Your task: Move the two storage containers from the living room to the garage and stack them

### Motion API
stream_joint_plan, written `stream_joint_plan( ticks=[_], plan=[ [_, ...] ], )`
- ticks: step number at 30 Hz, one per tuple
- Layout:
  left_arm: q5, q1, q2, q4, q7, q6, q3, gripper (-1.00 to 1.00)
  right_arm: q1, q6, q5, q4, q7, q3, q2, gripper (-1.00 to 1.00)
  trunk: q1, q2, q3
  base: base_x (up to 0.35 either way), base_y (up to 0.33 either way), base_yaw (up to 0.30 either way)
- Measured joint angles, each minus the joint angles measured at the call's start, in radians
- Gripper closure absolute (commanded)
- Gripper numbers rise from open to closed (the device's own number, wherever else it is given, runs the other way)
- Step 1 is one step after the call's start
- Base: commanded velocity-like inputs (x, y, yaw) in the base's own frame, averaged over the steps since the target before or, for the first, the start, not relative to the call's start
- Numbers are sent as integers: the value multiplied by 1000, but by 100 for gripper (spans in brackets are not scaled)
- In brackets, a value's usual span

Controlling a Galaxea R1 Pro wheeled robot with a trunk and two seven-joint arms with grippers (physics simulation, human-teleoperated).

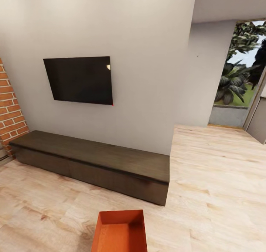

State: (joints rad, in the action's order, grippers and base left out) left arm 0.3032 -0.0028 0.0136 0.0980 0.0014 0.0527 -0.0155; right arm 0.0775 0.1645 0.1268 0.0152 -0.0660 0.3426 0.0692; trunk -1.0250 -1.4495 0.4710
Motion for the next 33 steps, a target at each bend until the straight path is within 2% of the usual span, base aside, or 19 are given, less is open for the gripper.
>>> stream_joint_plan(
  ticks=[12, 33],
  plan=[
    [2, 0, 0, 2, 4, -1, 0, -100, 0, 0, -1, 0, -5, 0, 2, -100, 0, 0, 0, 1, 0, 235],
    [3, 0, 0, 3, 4, -2, 0, -100, 0, 0, 9, 0, -5, -11, 2, -100, 0, 0, 0, 0, 54, 5]
  ],
)
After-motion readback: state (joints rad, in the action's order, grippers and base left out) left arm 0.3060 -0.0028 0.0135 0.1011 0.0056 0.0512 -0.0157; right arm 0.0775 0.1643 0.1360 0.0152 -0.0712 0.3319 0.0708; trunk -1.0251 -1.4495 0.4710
